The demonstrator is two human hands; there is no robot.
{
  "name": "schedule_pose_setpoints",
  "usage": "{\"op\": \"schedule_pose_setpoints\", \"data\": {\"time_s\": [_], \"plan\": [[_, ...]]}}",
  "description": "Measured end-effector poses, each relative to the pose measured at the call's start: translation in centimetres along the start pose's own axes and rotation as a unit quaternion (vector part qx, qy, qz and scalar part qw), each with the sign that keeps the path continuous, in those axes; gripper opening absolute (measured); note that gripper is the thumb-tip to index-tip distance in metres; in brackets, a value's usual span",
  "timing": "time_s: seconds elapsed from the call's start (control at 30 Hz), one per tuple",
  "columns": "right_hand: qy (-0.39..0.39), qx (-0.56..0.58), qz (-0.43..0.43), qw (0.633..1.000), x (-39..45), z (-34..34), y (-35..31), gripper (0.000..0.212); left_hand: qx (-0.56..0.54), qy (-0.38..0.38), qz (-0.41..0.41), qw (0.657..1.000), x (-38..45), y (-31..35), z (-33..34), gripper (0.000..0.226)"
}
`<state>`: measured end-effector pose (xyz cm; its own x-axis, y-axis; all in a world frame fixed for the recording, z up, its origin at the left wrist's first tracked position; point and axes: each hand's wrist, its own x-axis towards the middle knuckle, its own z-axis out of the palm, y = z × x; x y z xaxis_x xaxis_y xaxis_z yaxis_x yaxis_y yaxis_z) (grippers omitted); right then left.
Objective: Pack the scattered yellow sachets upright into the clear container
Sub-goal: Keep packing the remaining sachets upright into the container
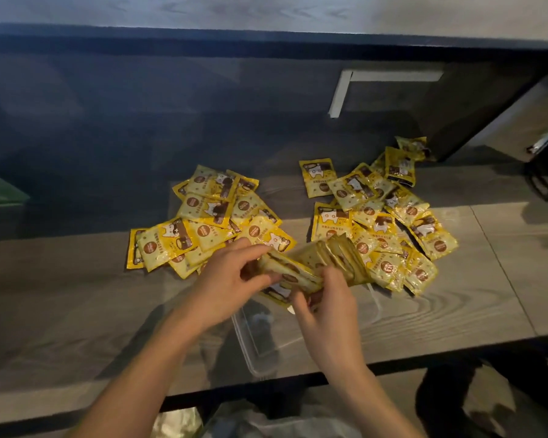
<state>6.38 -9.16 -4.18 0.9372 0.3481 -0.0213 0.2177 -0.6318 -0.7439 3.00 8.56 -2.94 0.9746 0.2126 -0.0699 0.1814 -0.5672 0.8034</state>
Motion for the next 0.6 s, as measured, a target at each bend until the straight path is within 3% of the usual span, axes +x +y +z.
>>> {"op": "schedule_pose_setpoints", "data": {"time_s": [0.07,0.23,0.6], "plan": [[-0.016,-0.015,0.013,1.0,-0.6,0.3,0.3,0.025,0.036,-0.027,0.018,0.999,0.1,-0.5,0.0,0.018],[-0.021,-0.068,0.001,0.997,-1.4,0.7,1.0,0.026,0.106,-0.079,0.033,0.991,0.2,-1.3,1.3,0.045],[0.029,-0.087,0.038,0.995,-1.1,0.9,1.7,0.023,0.132,-0.045,0.066,0.988,1.4,-0.4,4.6,0.051]]}}
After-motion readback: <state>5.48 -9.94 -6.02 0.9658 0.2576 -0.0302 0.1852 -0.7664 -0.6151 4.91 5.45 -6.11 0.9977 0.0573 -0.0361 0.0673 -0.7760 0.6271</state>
